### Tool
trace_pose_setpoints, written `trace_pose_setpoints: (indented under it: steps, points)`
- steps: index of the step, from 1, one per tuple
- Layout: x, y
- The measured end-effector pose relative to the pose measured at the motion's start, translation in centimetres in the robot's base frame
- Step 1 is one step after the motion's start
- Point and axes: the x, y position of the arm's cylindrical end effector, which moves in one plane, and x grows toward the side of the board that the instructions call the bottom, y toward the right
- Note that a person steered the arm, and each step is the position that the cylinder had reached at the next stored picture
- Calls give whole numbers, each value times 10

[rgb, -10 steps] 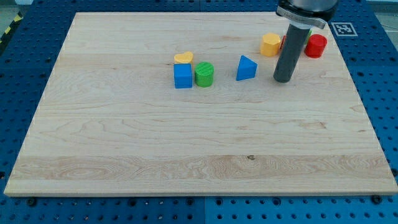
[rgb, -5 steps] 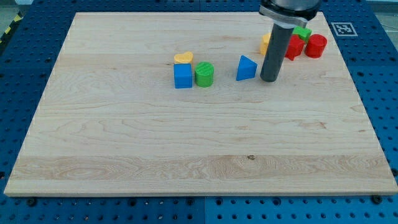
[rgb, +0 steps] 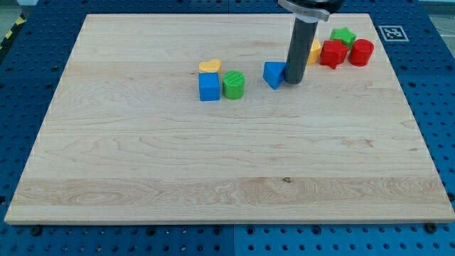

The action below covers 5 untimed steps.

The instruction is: Place blue triangle on top of green circle

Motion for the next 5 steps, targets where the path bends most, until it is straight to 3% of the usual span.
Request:
trace_pose_setpoints:
  steps: [5]
  points:
    - [0,-80]
